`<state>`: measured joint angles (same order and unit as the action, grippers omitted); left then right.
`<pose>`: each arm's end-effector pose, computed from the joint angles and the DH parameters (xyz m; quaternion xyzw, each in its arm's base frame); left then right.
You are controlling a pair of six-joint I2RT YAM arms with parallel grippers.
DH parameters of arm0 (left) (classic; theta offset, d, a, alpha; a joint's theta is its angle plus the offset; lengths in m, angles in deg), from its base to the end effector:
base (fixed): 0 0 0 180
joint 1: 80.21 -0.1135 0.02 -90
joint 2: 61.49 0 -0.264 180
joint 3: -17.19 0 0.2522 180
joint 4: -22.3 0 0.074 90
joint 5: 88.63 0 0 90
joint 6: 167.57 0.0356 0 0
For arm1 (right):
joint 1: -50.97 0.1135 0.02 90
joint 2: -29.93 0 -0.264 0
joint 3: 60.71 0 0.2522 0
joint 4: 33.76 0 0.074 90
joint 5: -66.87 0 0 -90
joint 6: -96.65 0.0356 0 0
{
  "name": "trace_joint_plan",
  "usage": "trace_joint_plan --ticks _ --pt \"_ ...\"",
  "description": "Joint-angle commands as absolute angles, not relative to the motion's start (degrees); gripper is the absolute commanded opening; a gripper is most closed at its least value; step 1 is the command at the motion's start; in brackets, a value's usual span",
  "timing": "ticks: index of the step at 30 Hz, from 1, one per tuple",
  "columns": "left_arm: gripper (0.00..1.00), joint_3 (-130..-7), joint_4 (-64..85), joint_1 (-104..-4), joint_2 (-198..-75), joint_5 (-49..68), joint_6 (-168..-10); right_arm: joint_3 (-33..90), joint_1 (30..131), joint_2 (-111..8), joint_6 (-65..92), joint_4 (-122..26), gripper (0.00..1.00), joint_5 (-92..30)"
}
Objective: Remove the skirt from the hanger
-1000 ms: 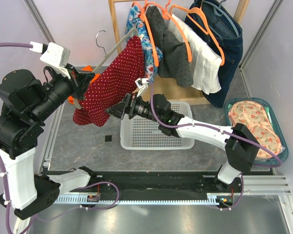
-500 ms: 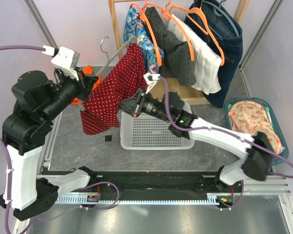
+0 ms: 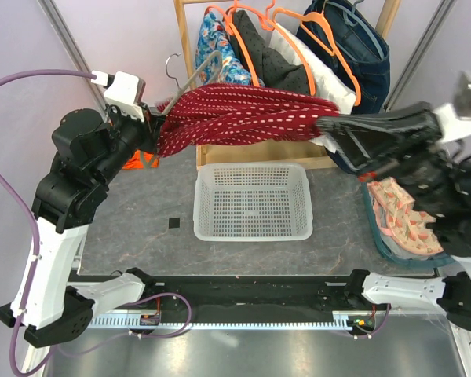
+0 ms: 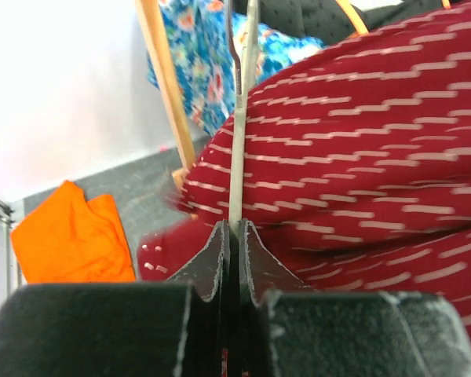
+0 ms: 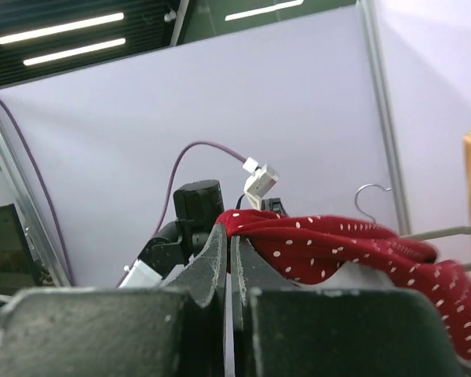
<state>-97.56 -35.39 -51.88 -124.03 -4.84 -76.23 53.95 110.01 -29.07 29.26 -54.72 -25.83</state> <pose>0.1442 -0.0733 0.5366 0.1540 0.7237 -0.1177 0.6623 0.0584 0.1007 0.6104 -0.1648 0.4342 0.5872 0.6630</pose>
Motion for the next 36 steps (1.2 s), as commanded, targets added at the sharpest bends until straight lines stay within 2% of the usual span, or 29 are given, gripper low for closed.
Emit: trace_joint_plan --ticks 1,13,23,36 --pt "0.02 -97.20 -30.93 -52.35 -123.89 -9.88 -73.44 54.83 110.47 -27.63 25.11 -59.73 0.00 -23.48" --pt "0.02 -97.29 -30.58 -52.35 -123.71 -10.58 -72.82 58.70 110.47 -28.33 23.52 -65.53 0.00 -19.35" --pt "0.02 -105.45 -30.58 -52.35 -128.72 -9.00 -73.00 58.60 110.47 -31.32 21.59 -67.82 0.00 -15.23" --pt "0.02 -111.18 -27.41 -52.35 -135.04 -10.93 -71.59 67.20 110.47 -39.84 17.55 -72.65 0.00 -12.15"
